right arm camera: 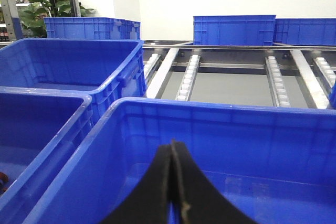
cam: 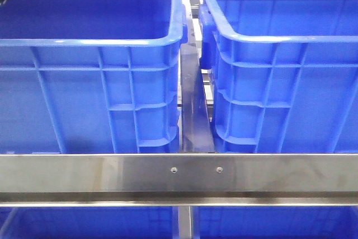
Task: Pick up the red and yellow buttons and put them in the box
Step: 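Lower the left gripper into the button bin and grasp a yellow-capped button, then pass the yellow button from the left gripper to the right gripper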
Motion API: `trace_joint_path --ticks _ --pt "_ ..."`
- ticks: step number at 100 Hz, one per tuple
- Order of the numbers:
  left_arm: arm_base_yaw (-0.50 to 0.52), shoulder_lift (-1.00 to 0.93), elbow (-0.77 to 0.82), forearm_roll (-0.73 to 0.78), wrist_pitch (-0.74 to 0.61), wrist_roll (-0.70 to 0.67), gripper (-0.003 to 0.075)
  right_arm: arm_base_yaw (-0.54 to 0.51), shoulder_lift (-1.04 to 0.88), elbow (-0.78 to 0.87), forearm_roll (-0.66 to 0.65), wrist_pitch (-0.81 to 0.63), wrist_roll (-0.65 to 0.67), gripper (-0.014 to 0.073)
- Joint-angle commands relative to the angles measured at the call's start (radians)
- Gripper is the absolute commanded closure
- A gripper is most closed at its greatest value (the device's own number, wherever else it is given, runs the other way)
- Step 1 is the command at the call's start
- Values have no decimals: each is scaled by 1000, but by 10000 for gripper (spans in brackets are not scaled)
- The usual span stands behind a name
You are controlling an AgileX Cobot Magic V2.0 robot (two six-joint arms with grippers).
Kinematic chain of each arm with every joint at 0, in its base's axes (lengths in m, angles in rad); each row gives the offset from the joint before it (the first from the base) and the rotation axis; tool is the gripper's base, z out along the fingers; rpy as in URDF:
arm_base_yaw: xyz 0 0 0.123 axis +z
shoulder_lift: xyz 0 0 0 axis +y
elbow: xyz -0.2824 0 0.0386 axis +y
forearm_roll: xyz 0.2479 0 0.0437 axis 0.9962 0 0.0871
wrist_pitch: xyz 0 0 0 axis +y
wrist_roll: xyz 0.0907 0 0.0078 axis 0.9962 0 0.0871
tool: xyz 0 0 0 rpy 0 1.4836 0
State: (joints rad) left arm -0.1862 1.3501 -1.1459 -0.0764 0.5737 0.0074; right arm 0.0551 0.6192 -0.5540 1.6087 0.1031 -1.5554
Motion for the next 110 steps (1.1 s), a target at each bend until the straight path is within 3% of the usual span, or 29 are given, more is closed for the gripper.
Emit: trace_joint_path --ticks 1,38,59,71,97,110 --pt "-78 -88 -30 -11 -40 -7 739 -2 -2 -26 10 14 -7 662" --pt "-532 -213 -30 -13 -44 -7 739 -2 -2 -26 10 14 -7 660" --pt "-679 -213 -30 2 -80 -7 739 -2 -2 -26 10 14 -7 641" --pt "-688 -213 -30 2 -82 -7 739 -2 -2 -26 15 39 -7 524" --pt "-688 -213 -30 2 -82 -7 739 -2 -2 -26 161 174 -6 58" --pt "-688 -213 -30 2 -82 -7 739 -2 3 -26 247 279 8 -1"
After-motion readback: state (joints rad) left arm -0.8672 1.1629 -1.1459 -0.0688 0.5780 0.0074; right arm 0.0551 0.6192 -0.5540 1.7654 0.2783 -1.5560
